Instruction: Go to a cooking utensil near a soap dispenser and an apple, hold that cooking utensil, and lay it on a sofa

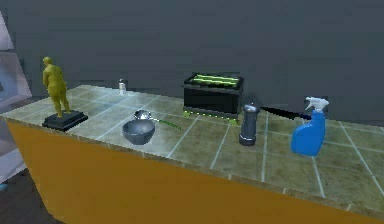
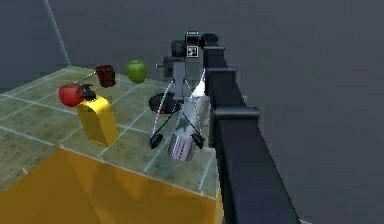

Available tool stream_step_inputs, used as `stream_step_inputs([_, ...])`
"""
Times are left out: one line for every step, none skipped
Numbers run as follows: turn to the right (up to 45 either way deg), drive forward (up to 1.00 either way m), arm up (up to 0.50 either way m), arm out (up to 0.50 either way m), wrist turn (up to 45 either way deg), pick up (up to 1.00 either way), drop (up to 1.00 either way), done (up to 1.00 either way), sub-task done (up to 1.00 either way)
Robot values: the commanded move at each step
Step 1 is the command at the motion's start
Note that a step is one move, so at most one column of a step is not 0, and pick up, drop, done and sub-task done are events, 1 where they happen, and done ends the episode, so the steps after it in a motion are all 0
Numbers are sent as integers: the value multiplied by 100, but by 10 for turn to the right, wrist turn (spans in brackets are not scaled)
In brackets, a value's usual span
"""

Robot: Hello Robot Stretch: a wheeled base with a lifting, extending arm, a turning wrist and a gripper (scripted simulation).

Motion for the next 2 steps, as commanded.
stream_step_inputs([0,0,0,0,450,0,0,0,0])
stream_step_inputs([0,0,0,0,450,0,0,0,0])
